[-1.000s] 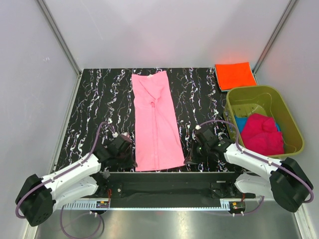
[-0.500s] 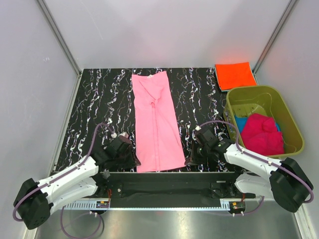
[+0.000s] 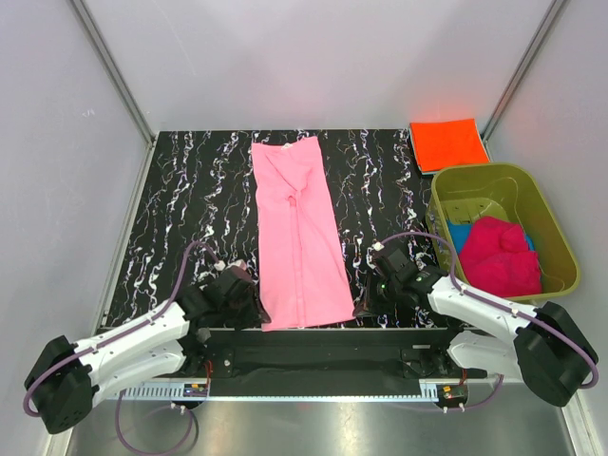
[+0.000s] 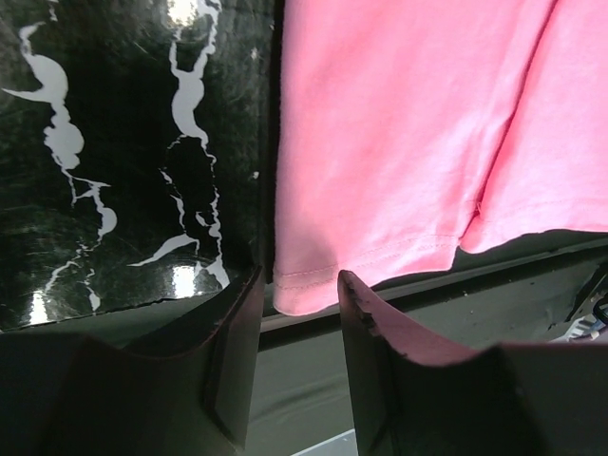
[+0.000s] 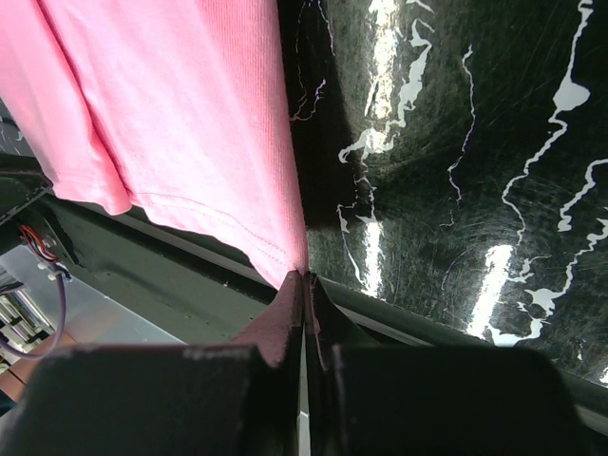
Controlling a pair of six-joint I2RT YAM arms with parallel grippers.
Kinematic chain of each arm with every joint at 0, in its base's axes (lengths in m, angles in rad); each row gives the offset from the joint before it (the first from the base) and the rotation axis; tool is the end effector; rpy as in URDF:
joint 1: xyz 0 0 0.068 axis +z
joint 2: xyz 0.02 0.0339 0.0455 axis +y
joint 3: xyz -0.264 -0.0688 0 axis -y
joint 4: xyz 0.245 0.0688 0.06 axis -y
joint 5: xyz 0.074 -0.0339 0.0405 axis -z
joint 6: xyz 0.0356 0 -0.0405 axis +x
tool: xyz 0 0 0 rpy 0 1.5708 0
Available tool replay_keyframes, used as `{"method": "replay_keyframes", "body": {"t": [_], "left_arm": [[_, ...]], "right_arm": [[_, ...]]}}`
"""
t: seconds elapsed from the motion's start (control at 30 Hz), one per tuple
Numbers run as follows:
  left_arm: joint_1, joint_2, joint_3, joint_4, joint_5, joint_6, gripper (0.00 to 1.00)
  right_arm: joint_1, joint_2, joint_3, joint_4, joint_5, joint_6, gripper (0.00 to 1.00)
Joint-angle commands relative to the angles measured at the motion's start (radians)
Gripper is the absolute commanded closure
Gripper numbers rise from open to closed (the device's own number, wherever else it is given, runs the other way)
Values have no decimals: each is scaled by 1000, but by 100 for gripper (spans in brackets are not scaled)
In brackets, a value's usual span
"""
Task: Fold and stack the t-shirts
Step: Fold the tshirt
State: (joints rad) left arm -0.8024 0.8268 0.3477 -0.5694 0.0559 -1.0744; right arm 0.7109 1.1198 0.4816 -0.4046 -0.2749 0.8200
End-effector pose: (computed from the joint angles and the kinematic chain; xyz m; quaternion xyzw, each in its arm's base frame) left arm 0.0965 -0.1027 0.1531 -0.1238 0.9578 -0.2241 0.1308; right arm 0.1392 0.1326 0.1598 0.0164 0.9568 0.2745 0.0947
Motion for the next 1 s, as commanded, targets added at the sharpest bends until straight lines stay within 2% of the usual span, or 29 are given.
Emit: {"method": "replay_keyframes", "body": {"t": [0.0,0.1,0.13,0.23,0.47,0.6,0.7,0.83,0.97], "left_arm": [[-18,8,-6,58,-1,-30,59],[-37,18,-7,83,2,-41,67],[-47,21,-6,91,4,-42,78],[-61,28,5,114,7,-47,100],[-63,89,63,123,-1,-15,100],[-21,162,160,118,1,54,100],[70,228,217,126,50,132,100],[266,322,302,147,119,243,100],[387,516,475,155,182,336,100]], "right_arm": [[6,-21,-6,15,-7,8,100],[7,-18,-8,16,-6,13,100],[6,-20,-8,15,-6,16,100],[6,-20,-3,16,-12,18,100],[7,-17,51,12,-4,10,100],[6,55,170,-17,25,-34,100],[-10,170,277,-42,48,-106,100],[-59,319,414,-43,43,-223,100],[-146,495,596,-51,-29,-314,100]]}}
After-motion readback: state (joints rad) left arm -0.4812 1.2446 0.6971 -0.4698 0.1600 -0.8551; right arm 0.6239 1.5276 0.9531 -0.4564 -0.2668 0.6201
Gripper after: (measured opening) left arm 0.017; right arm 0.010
